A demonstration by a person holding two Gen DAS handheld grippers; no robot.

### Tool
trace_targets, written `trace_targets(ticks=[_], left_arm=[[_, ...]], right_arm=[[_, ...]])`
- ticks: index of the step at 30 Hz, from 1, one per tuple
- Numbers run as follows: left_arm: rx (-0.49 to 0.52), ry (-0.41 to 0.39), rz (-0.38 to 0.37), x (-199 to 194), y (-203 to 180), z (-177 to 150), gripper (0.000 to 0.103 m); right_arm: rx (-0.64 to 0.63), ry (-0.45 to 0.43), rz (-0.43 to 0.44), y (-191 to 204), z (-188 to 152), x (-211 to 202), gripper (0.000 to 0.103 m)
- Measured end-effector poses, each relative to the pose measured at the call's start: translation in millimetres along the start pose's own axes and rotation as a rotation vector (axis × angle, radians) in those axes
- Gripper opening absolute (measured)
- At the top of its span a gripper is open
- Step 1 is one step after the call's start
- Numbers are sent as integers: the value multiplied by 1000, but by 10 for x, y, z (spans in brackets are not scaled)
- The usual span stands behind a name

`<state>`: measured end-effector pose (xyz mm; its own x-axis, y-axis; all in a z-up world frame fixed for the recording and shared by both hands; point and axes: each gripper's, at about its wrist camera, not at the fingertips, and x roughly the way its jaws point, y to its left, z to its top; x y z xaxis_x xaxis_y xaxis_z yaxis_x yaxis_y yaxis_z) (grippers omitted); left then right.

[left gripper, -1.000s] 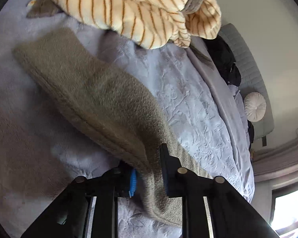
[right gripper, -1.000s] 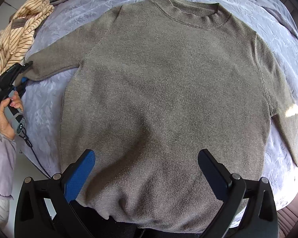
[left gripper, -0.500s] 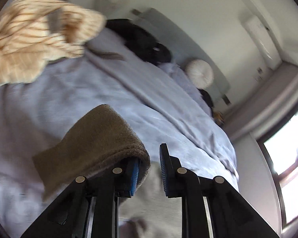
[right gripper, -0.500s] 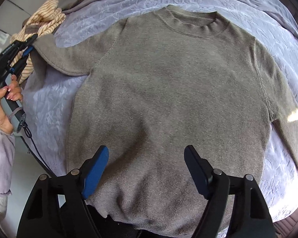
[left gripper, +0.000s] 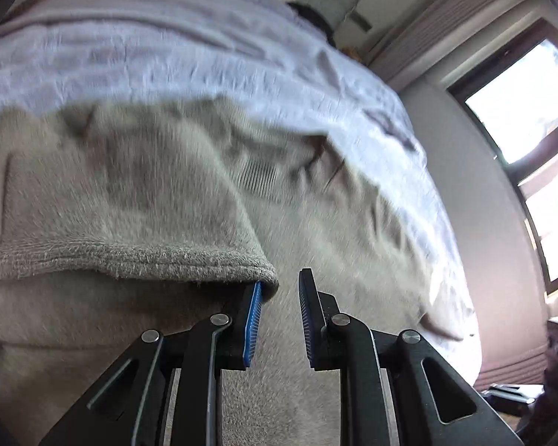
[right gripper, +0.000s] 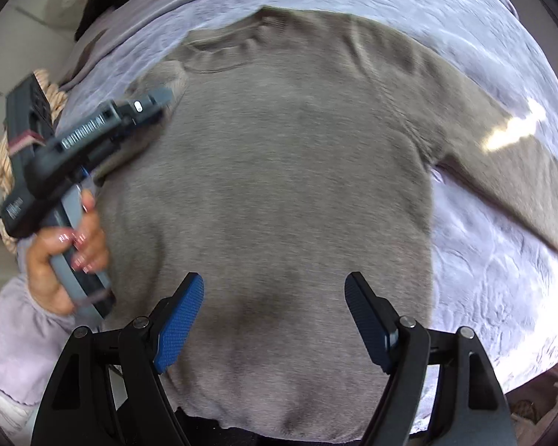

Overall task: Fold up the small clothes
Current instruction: 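Carry the held sleeve across the sweater chest and open the left gripper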

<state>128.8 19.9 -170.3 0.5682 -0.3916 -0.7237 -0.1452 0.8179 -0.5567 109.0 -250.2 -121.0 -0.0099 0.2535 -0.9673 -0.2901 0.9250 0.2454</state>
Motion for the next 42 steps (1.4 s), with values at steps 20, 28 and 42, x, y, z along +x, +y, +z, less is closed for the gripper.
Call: trace_targets(ticks=[20,28,42], left_arm=[[-410,-67,4,-259,413,-60,77],[-457,-81,43,-141,478,88,9],[289,-117,268,16,-853,56,5]], right_arm=[[36,-5,42,-122,-4,23,81],[37,-2,50,-167,-29,35,81],[86,-45,67,-413,-63,-21,77]])
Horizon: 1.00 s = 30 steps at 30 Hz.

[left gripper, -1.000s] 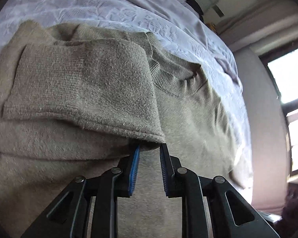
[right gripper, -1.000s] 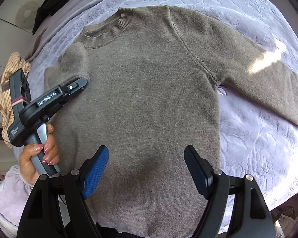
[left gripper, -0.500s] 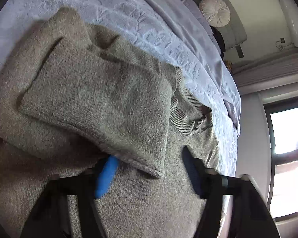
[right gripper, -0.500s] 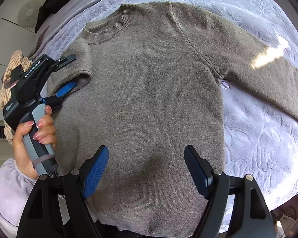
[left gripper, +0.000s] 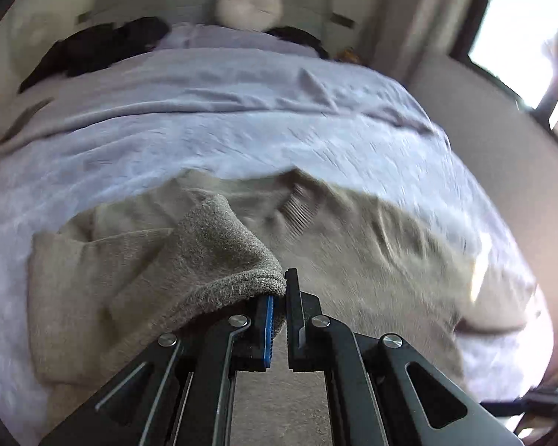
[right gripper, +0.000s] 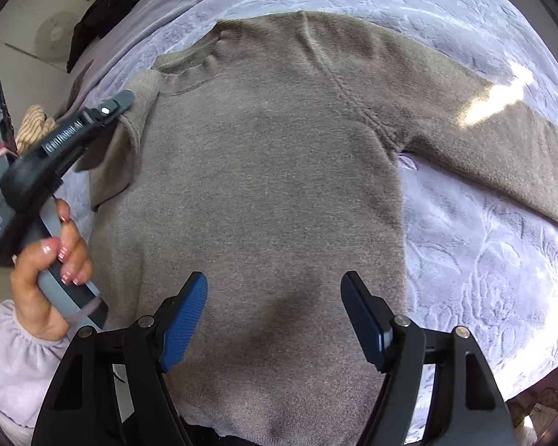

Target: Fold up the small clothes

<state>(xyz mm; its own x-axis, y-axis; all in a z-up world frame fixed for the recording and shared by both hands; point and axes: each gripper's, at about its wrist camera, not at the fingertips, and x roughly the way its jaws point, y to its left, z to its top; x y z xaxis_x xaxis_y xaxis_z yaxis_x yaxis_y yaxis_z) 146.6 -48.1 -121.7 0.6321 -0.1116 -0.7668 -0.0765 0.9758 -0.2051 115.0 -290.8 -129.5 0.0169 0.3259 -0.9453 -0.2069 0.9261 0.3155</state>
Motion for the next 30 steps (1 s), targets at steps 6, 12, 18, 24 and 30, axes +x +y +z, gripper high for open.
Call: trace_targets(ticks=[6,12,18,24,30], left_arm=[[106,146,57,388,-262,-254,10],[67,90,61,-105,-56,-193,73],[-97,96,159,-442,813,-183,73],[-279,174,370,-321,1924,-255,73],[-421,251,340,-29,2408,-380,73]], right_arm=[[56,6,-18,-254,-23,30,77],[-48,-36,-90,-122,148,-62,77],[-488,-143,-208,885,458,60,77],[-981,-231,-387,1865,427,638,77],[-1244,-189,-604,2075,415,1280,10]])
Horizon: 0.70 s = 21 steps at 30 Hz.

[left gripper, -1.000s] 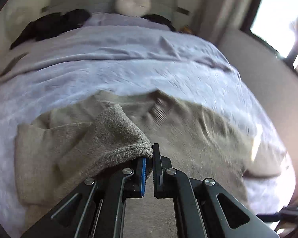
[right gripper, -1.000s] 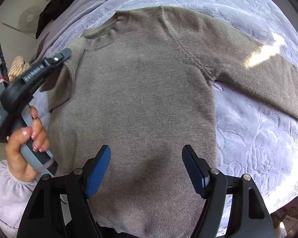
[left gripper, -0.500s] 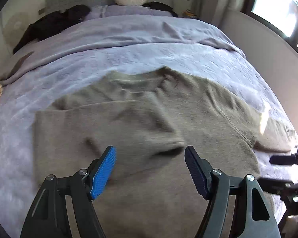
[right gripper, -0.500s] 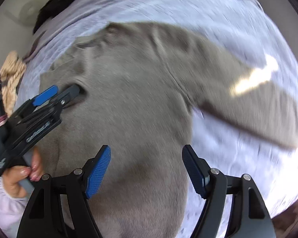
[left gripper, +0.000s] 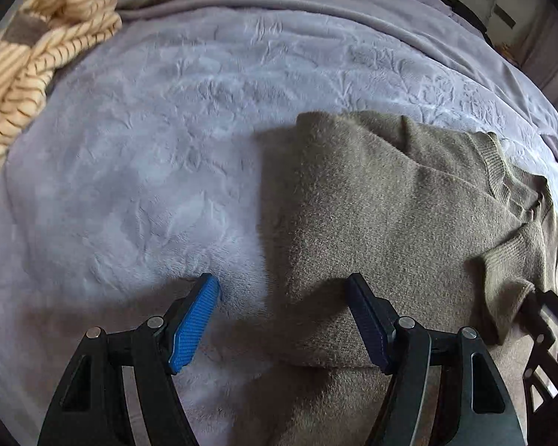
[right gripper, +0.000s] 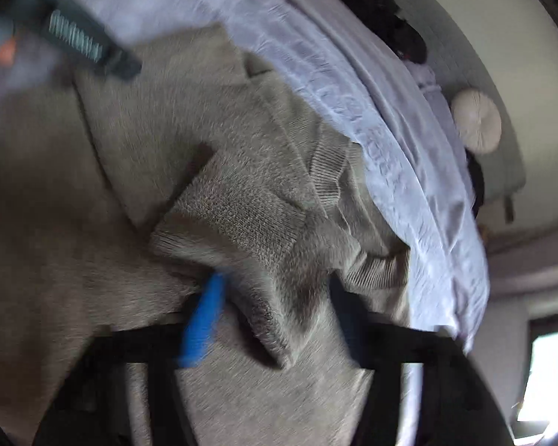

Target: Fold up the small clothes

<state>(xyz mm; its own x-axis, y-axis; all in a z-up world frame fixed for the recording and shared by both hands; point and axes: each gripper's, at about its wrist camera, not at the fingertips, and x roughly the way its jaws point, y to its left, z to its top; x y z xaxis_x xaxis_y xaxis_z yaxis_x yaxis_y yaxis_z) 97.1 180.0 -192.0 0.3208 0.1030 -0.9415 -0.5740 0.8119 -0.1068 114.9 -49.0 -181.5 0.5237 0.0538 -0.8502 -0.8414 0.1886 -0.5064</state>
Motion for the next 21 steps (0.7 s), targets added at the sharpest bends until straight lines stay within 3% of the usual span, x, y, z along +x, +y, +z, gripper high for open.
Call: trace_targets(ticks=[3,5,7,10,14,18,19,21], left_arm=[[-7,-7,-8,22,26,14,73],[0,-10,-7,35,28,16,73],[4,-11,-4,41,24,14,73],[9,-10,-9,11,-17,-28,73],[20,-6,10,3,-127,-49,73],[3,2,15,-51,-123,-36,73],[6,1,20,-83,-129,-38,73],[14,-13,21,-153,-142,-52,73]], right_arm=[[319,-53,150,-541,-160,-99,10],[615,-98,269,-1008,-472,-133,10],[910,-115,357,-1377,-916,-72,10],[1311,-84,499,-1625,-1714,240,10],[1569,-8,596,-1509,-2370,616,8],[1765,-71,761,-1458,-2755,699,4],[1793,-86,794,-1460,-2795,704,12],[1822,-103,846,-1481,-2834,672,16]])
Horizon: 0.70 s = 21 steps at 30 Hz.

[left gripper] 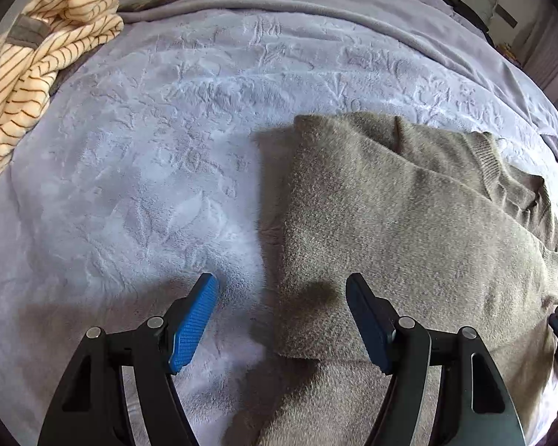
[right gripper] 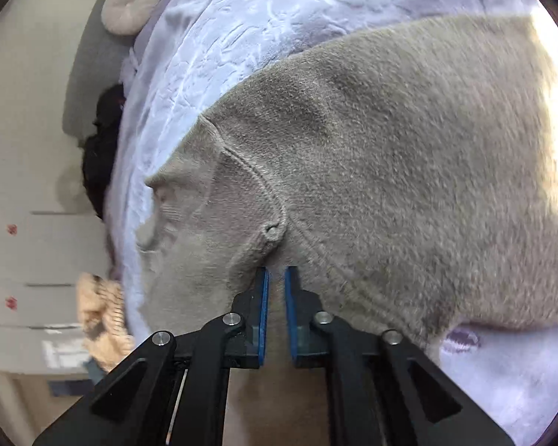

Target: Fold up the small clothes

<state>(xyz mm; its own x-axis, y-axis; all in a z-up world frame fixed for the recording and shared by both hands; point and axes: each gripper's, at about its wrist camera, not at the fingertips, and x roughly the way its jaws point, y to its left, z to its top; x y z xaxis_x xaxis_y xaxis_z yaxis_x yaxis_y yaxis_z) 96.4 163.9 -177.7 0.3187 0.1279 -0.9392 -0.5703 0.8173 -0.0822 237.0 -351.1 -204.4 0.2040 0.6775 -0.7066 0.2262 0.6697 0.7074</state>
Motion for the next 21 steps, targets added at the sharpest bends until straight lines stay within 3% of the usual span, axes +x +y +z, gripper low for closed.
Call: trace_targets(ticks=[1,2,3,5,6,7,8,13,17,21], left_arm=[[8,-9,1,-38,-12,-8,73],[13,-11,4,-49,-22,-11,73],[20,-9,7,-50,-34,-10,73],[27,5,20,-19,-71,-11,73],[27,10,23,-8,-89,-9,73],[29,6,19,-20,-115,-20,73],[34,0,18,-29,-130,-28,73],[79,11,47,11,-197,-143,73],[91,13,38,-93,-216,-212,73],[138,14,29,-301,-300,-288,73]], right_arm=[[1,2,21,8,12,-34,33],[0,-3,39,1,13,-75,56],[-5,-10,55,39,-5,-74,64],[-17,-2,56,139,-1,45,65],[-18,10,45,153,19,108,63],[-22,18,31,198,43,142,46],[-28,27,5,251,69,193,9],[-113,1,-134,270,6,160,8],[-129,17,-144,202,-23,74,8],[-220,41,-210,342,-119,-90,12]])
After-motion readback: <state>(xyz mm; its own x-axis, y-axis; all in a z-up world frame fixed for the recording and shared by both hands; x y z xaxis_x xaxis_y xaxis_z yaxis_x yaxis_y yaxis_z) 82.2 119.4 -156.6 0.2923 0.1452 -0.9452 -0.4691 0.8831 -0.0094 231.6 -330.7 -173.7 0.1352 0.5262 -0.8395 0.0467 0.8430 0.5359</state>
